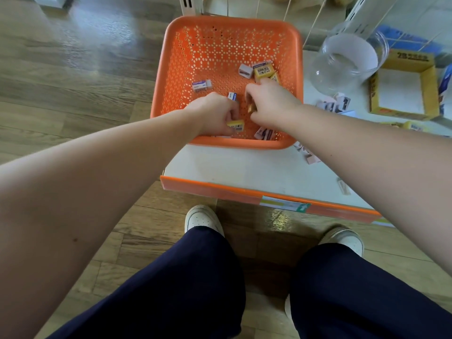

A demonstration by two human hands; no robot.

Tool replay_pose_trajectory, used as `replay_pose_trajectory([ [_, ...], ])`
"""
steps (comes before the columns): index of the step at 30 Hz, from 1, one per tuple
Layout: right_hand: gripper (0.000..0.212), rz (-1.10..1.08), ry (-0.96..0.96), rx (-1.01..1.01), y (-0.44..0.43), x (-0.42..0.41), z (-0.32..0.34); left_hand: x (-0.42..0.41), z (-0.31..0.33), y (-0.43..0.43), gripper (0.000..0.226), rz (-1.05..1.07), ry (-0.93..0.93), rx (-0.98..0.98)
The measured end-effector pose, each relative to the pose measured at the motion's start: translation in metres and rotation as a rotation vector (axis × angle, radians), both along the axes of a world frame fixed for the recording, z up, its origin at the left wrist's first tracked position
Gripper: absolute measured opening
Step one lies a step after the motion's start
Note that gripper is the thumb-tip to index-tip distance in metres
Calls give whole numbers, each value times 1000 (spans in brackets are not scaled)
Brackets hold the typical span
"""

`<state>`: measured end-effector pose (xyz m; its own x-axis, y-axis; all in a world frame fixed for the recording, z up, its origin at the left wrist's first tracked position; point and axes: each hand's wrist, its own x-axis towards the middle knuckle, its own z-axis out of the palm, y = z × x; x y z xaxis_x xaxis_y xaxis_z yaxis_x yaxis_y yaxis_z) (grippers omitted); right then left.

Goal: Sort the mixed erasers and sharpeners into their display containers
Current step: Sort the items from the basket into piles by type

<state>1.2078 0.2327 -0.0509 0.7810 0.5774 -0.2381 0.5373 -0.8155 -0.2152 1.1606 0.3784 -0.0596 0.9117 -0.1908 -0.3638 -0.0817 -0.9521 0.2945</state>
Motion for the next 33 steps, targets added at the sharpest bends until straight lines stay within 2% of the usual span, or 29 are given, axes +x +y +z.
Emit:
replay_pose_trajectory([
  [3,29,-51,-17,245,-6,-2,11,2,1,4,29,74,-99,-30],
  [6,28,-19,-99,387,-21,-3,26,8,9,1,26,282,-270,-234],
  [8,28,-25,-175,408,-37,1,33,16,18,-7,27,400,-401,-352],
  [11,28,-161,-254,405,-74,10,36,28,29,-29,27,479,-545,-461],
  [17,33,-453,-228,307,-163,22,30,42,40,-101,20,365,-653,-616],
  [22,39,-540,-120,213,-239,14,31,48,45,-167,24,209,-542,-626],
  [27,34,-564,-6,70,-289,1,31,42,36,-227,21,235,-191,-691],
  [33,45,-580,106,59,-320,-9,27,36,16,-272,18,248,90,-577],
])
